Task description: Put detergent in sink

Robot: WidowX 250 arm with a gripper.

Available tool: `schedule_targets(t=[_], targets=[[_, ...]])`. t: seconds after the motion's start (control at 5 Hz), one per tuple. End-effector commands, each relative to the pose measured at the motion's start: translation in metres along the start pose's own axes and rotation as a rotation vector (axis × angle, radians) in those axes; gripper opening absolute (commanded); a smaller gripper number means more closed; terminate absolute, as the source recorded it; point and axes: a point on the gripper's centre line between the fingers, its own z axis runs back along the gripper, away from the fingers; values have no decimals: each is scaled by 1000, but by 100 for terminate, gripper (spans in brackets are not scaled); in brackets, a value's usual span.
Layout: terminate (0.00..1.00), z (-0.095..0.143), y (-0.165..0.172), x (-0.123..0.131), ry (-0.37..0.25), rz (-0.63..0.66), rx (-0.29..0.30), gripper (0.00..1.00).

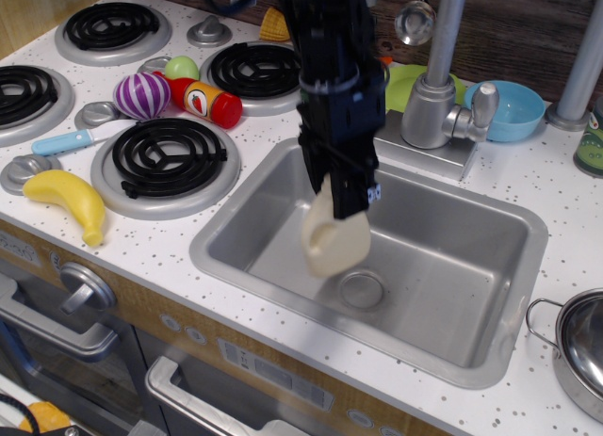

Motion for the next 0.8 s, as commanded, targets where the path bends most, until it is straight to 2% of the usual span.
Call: schedule_targets(t=[0.0,0.4,0.6], targets=[[0,-2,6,3,-56,-11,0,100],[0,-3,4,4,-73,-8,-3,100],[100,-3,4,4,-73,-8,-3,100]])
